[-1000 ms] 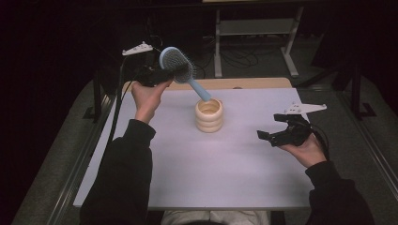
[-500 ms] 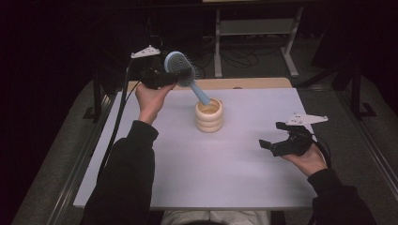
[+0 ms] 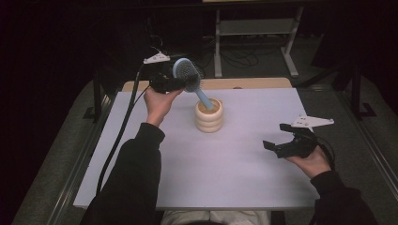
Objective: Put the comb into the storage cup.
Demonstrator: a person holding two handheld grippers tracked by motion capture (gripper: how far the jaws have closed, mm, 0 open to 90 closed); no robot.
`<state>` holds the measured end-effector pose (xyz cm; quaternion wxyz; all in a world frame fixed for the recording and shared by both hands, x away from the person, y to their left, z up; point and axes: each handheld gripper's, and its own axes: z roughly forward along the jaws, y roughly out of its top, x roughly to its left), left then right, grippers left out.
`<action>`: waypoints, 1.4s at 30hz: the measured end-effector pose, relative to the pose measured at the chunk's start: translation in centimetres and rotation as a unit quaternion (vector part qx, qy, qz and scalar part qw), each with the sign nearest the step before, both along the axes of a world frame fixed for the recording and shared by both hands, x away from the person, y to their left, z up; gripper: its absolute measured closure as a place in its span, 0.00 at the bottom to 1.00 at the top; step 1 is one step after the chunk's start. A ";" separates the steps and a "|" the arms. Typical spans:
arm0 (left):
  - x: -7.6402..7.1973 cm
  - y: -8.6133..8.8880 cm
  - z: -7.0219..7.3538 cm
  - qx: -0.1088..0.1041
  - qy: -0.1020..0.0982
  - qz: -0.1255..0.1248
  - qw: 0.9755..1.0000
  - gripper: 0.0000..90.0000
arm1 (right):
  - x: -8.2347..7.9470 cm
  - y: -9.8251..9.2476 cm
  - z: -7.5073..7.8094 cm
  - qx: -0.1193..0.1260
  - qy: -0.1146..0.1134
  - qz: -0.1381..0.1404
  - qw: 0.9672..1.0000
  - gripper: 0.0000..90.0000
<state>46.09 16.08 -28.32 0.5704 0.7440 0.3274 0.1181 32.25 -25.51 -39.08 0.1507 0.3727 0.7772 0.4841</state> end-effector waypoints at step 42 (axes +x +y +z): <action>2.6 -1.7 -5.7 -0.037 0.066 0.009 0.997 0.56 | 0.1 -0.3 -0.3 0.006 0.005 -0.005 1.000 0.00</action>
